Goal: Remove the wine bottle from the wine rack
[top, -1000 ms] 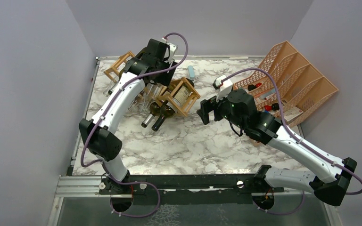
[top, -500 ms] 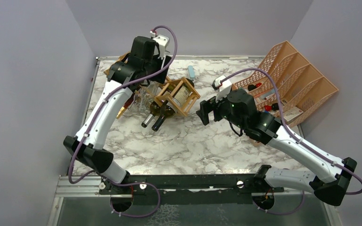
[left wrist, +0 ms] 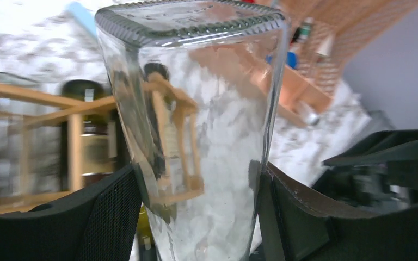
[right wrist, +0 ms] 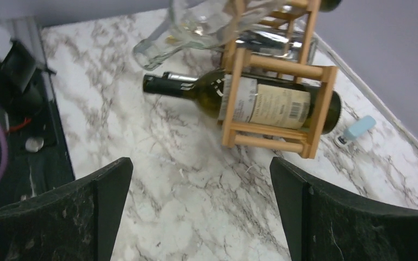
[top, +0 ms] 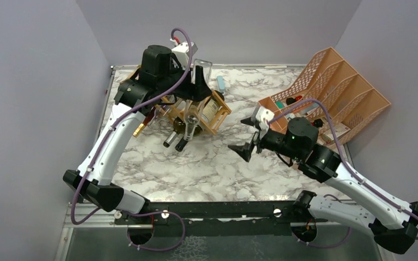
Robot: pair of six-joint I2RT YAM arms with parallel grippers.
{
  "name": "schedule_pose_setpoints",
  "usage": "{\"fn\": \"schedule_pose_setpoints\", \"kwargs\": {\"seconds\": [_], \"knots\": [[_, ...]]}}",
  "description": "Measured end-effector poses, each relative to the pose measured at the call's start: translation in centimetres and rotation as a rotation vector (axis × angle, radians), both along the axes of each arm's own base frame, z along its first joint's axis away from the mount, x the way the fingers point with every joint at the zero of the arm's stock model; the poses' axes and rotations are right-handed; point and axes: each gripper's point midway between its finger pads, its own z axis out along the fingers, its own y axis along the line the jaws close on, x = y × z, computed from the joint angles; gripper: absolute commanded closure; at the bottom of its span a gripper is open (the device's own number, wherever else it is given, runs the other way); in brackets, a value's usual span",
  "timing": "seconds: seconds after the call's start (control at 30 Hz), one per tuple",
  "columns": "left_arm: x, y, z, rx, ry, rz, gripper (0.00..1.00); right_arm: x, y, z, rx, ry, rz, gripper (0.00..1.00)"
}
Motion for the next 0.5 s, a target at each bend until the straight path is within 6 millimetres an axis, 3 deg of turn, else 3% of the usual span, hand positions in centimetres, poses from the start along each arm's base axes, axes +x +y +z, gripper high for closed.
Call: {"fn": "schedule_pose_setpoints", "kwargs": {"seconds": [0.17, 0.3, 0.5], "knots": [[-1.2, -4.0, -3.0, -0.203, 0.177, -0.106, 0.79, -3.3, -0.3, -3.1, -0.081, -0.147, 0.209, 0.00], [-2.2, -6.0, -6.0, -0.303, 0.324, -0.130, 0.79, -5.1, -0.8, -3.6, -0.133, -0.329, 0.336, 0.07], [-3.4, -8.7, -6.2, -0.422, 0.407, -0.165, 0.79, -6.8, -0.8, -3.2, -0.255, -0.654, 0.521, 0.12]]}}
